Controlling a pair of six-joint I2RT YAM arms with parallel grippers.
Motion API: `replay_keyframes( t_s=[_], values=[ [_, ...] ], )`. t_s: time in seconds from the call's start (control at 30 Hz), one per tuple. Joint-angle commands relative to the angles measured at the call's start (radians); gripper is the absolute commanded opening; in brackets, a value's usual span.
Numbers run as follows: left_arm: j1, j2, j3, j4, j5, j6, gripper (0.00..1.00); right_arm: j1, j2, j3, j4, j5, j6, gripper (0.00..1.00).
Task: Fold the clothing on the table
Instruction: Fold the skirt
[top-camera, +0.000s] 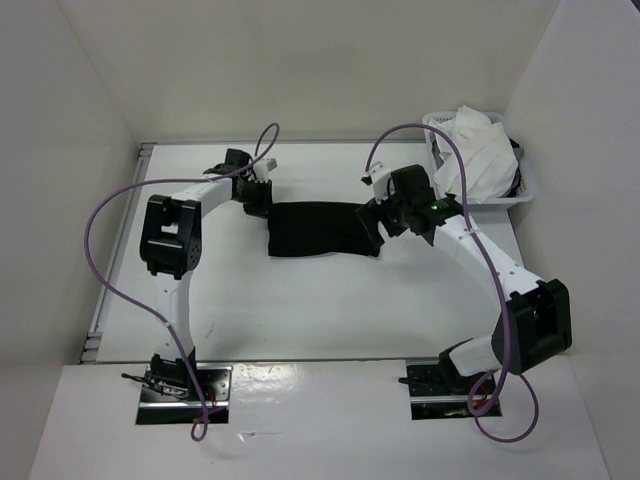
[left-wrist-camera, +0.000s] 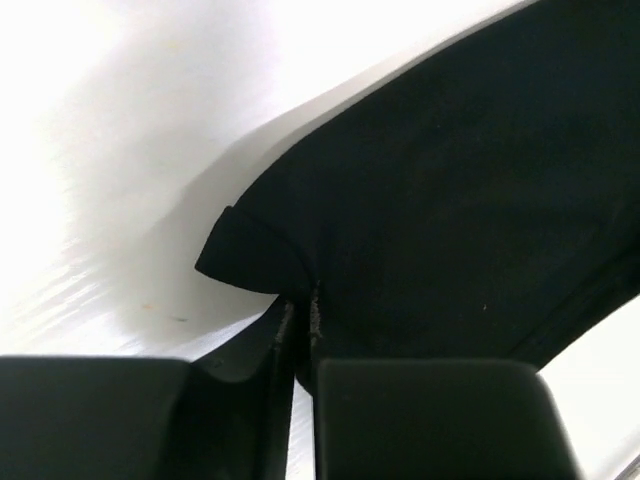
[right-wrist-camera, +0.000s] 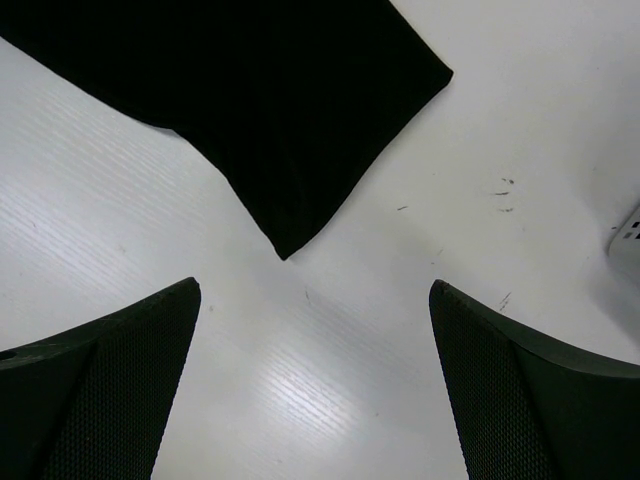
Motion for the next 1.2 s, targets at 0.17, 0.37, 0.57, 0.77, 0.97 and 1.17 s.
replay_keyframes(
  t_s=[0.17,0.37,0.57,0.77,0.97,1.17],
  values=[
    [0.020,-0.148,-0.177,-0.015,0.033,-0.026,0.00,-0.028,0.120,0.070,-0.048,0.071,0.123,0.99],
    [0.104,-0.263,-0.306,-0.049,0.073,-0.007,0.00,-0.082,0.311,0.136,-0.059,0.002,0.198,0.99],
    [0.136,-0.334,-0.381,-0.038,0.093,0.003,0.00,-0.111,0.494,0.260,-0.069,-0.130,0.276,0.93],
    [0.155,-0.323,-0.412,-0.027,0.134,0.012,0.00,-0.120,0.548,0.272,-0.069,-0.332,0.246,0.93],
    [0.155,-0.285,-0.412,-0.018,0.143,0.012,0.00,-0.120,0.598,0.272,-0.059,-0.529,0.226,0.93],
    [0.155,-0.285,-0.421,-0.007,0.143,0.012,0.00,-0.120,0.684,0.263,-0.040,-0.615,0.226,0.89]
  ],
)
